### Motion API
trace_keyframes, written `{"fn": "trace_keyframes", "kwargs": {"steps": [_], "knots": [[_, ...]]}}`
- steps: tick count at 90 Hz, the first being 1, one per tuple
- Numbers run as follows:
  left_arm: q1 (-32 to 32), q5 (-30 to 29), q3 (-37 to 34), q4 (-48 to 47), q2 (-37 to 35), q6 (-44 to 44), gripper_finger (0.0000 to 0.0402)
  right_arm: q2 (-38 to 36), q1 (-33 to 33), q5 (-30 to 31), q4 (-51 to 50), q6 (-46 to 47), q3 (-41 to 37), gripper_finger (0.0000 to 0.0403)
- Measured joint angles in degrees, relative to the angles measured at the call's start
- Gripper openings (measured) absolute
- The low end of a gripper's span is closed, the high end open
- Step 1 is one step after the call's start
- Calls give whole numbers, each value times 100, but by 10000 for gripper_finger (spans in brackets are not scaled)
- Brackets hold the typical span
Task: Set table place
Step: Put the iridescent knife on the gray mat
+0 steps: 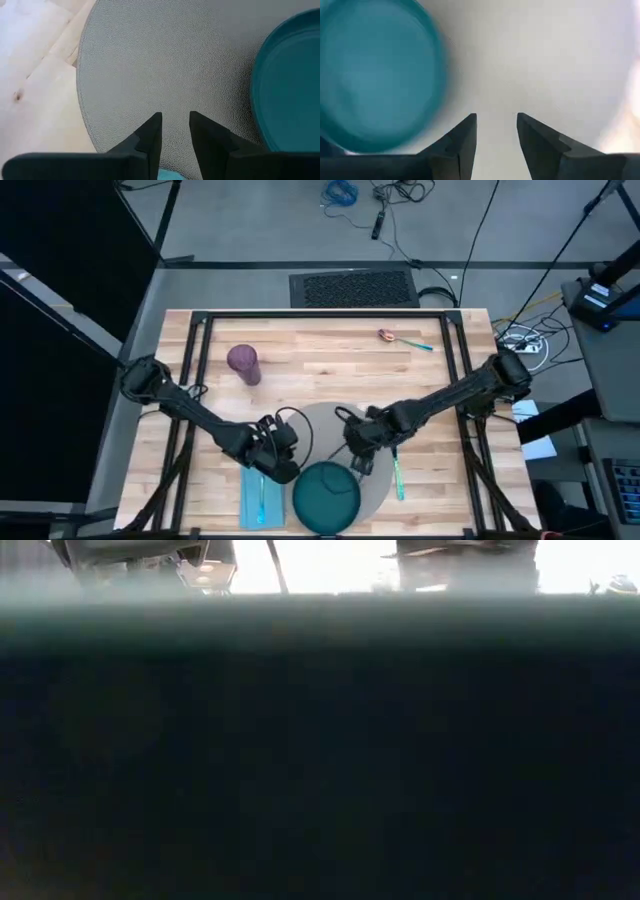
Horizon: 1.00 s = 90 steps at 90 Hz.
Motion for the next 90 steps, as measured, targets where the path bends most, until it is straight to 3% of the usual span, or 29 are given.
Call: {"fn": "trace_keyframes", "kwargs": {"steps": [7,46,90], "knots": [[-33,0,0,1,0,-2,84,-116,219,138,-383,480,-185,120],[-125,-28,0,143,0,-44,84,-160,864,105,-202,3420,-1482,110],[-124,-28,0,162,0,-92,84,-154,1167,119,445,4000,-1705,82]]}}
